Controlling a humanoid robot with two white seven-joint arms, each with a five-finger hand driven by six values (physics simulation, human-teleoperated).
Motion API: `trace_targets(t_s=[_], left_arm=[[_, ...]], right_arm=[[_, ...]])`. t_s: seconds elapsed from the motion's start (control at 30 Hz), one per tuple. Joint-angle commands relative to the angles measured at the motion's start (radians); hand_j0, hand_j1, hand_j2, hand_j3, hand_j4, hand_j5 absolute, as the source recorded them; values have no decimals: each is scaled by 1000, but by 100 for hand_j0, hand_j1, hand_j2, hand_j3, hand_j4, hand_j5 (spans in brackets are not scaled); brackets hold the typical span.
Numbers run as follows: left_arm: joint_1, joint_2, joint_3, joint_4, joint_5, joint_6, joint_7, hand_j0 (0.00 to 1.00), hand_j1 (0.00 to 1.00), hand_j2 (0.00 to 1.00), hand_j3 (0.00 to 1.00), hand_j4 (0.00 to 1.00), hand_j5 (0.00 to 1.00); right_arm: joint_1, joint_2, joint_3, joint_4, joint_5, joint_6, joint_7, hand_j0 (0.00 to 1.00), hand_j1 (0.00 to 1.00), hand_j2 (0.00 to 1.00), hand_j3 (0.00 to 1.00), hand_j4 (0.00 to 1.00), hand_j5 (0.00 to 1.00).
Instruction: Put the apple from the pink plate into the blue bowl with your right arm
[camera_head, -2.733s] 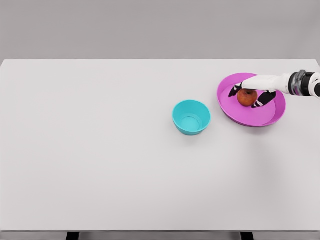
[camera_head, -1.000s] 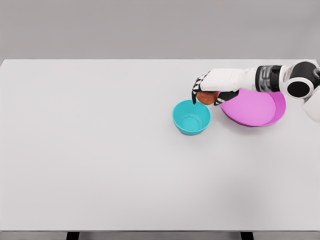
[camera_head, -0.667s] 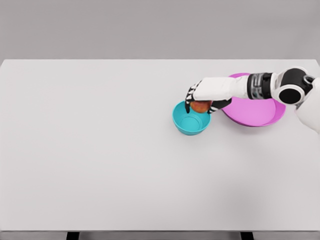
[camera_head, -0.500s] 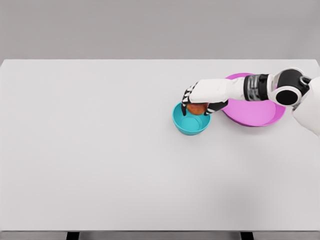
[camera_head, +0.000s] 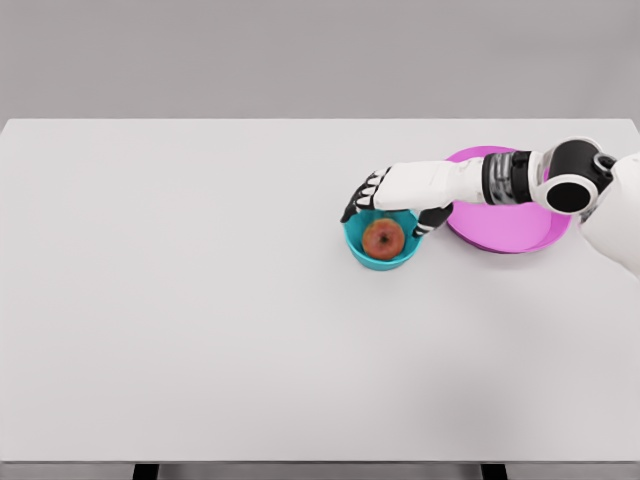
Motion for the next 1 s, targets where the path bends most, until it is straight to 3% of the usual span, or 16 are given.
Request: trace_targets(t_s=[0.0,0.17,0.2,0.27,0.3,0.33,0.5,0.63,0.73,0.8,0.97], left_arm=[[0,0,0,0,0,0,0,100,100,100,100,100,100],[0,0,0,0,0,0,0,100,100,100,100,100,100],[0,0,0,0,0,0,0,100,100,100,100,100,100],[0,0,0,0,0,0,0,100,100,100,100,100,100],[0,0,0,0,0,0,0,100,100,100,100,100,100],[0,0,0,0,0,0,0,100,100,100,100,100,100],[0,0,0,0,0,0,0,100,100,100,100,100,100],[0,0,0,0,0,0,0,100,100,100,100,100,100],[0,0,0,0,0,0,0,100,100,100,100,100,100],[0,0,0,0,0,0,0,100,100,100,100,100,100],[0,0,0,0,0,0,0,100,100,100,100,100,100]], right_arm=[[0,-2,-14,-2,-7,3,0,100,100,100,100,100,100],[8,-28,-223,-24,-17,3,0,100,100,100,100,100,100],[12,-68,-291,-19,-21,3,0,100,100,100,100,100,100],[44,-117,-398,14,-22,3,0,100,100,100,100,100,100],[96,-143,-509,62,-30,3,0,100,100,100,100,100,100],[129,-164,-561,90,-30,3,0,100,100,100,100,100,100],[241,-192,-644,128,-28,3,0,100,100,100,100,100,100],[360,-177,-655,77,-27,3,0,100,100,100,100,100,100],[494,-168,-813,59,-27,3,0,100,100,100,100,100,100],[515,-137,-862,60,-27,3,0,100,100,100,100,100,100],[532,-134,-865,63,-25,3,0,100,100,100,100,100,100]])
